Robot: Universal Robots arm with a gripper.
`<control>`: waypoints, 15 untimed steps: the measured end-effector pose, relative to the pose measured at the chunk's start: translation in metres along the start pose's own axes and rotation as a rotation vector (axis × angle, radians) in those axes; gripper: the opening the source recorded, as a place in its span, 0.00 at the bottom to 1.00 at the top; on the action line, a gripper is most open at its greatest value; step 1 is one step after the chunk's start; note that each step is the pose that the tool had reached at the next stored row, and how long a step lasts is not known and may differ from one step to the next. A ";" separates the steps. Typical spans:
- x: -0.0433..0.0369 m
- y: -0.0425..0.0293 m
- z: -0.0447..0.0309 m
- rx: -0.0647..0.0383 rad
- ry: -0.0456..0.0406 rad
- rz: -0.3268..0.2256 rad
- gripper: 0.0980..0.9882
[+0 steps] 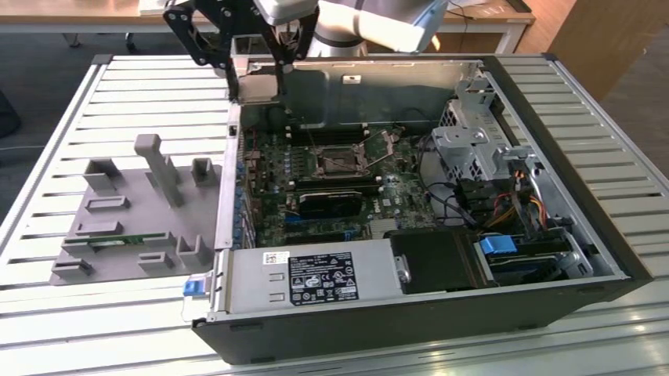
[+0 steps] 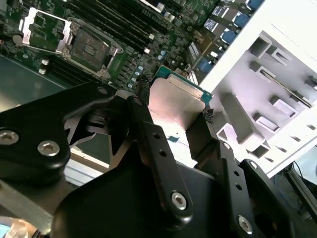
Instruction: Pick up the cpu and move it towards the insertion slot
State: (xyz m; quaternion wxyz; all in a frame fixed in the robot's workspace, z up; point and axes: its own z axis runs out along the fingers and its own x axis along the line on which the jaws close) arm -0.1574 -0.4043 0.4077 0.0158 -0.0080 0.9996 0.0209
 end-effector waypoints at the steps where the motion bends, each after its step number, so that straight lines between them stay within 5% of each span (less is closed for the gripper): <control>1: -0.0033 -0.0001 0.0001 0.000 0.0000 0.000 0.50; 15: -0.0509 -0.0009 0.0016 0.000 0.0009 0.000 0.50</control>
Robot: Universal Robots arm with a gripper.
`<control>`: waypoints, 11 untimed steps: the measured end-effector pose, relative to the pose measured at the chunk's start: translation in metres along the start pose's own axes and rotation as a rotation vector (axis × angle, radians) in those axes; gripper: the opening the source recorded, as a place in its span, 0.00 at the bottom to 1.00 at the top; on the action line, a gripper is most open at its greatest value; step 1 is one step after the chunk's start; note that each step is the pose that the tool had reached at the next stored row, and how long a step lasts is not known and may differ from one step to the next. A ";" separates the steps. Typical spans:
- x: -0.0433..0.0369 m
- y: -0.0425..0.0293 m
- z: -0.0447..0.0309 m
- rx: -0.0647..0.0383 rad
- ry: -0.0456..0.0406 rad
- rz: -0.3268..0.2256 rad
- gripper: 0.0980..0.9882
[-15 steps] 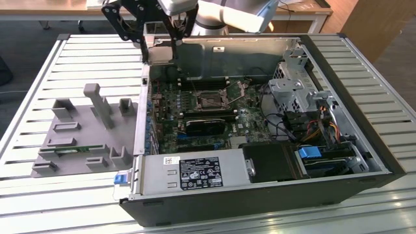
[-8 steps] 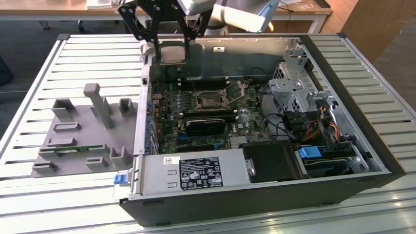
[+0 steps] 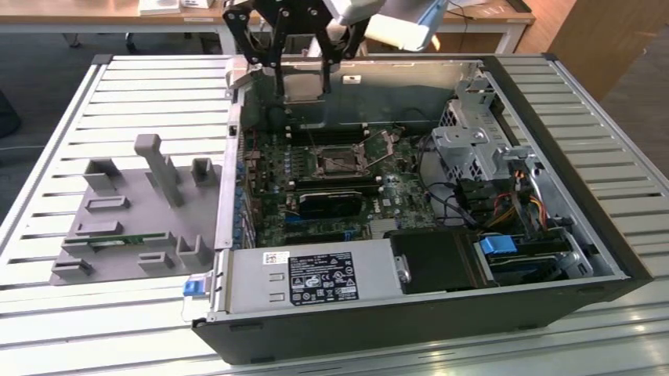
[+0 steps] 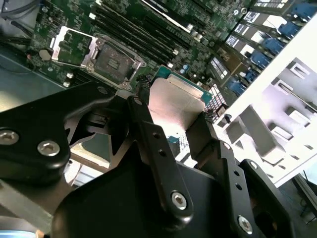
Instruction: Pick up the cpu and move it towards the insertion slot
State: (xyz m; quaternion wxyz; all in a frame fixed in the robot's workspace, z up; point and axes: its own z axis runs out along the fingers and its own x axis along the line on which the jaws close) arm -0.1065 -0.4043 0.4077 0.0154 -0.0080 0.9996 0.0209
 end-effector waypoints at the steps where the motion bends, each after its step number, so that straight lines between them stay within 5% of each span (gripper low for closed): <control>1: -0.0036 0.0000 0.0001 0.000 0.0001 0.000 0.50; 11: -0.0394 -0.0006 0.0012 0.000 0.0011 0.000 0.50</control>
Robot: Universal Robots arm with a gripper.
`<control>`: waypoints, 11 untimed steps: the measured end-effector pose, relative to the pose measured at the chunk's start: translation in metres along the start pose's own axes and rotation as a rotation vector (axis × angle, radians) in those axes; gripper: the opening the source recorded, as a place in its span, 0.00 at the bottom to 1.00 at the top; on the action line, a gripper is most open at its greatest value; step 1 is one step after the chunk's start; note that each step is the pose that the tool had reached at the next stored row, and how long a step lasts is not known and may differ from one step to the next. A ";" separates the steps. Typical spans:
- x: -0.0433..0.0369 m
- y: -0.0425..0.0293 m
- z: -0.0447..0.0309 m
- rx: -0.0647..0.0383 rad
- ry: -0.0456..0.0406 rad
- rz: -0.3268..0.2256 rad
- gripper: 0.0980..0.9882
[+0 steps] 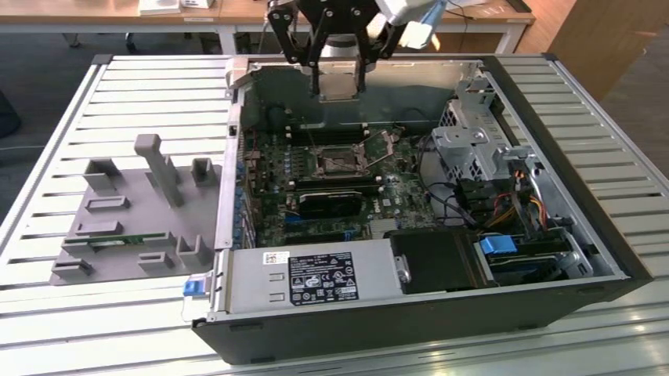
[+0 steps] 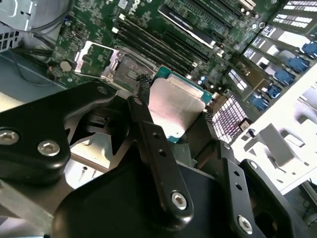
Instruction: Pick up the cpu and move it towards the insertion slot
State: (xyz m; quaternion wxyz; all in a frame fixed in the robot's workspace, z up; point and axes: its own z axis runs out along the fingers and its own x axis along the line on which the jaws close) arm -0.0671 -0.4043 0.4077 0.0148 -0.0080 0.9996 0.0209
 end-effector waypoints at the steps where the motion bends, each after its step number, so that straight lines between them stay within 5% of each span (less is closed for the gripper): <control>1: -0.0037 -0.0001 0.0001 0.000 0.0001 0.000 0.50; 6: -0.0163 0.0004 0.0006 0.000 0.0001 0.000 0.50; 11: -0.0204 0.0062 0.0030 0.000 0.0003 0.001 0.50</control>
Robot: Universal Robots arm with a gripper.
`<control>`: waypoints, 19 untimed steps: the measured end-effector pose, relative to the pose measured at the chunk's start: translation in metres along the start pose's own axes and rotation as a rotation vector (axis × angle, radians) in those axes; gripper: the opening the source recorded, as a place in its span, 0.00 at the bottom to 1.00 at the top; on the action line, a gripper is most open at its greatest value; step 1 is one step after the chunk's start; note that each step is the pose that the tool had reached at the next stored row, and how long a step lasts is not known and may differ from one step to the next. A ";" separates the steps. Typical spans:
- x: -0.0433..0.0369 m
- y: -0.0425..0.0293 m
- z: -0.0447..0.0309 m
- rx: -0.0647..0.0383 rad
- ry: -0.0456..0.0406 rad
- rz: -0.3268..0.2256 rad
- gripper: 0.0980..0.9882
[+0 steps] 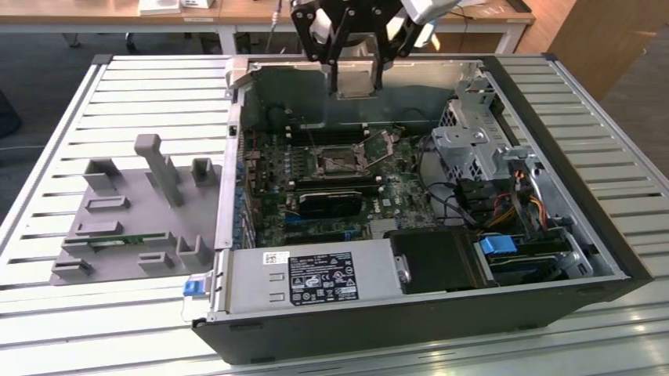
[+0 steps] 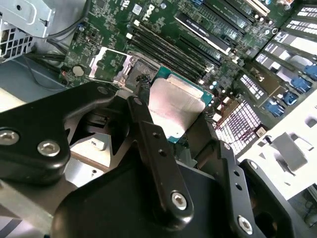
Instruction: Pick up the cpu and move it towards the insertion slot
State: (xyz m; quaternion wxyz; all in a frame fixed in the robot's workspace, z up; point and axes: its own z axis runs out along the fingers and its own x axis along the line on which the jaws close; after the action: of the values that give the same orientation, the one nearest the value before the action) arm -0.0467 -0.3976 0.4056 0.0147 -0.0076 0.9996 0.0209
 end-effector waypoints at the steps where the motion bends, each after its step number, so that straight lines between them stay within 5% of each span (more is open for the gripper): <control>1: -0.0005 0.0015 0.0006 0.000 0.0001 0.001 0.50; 10: -0.0038 0.0129 0.0074 0.000 0.0010 0.007 0.50; 19: -0.0097 0.0340 0.0213 0.001 0.0061 0.015 0.50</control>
State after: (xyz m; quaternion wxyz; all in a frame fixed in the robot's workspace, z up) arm -0.0369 -0.3626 0.3860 0.0115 -0.0001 0.9997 0.0207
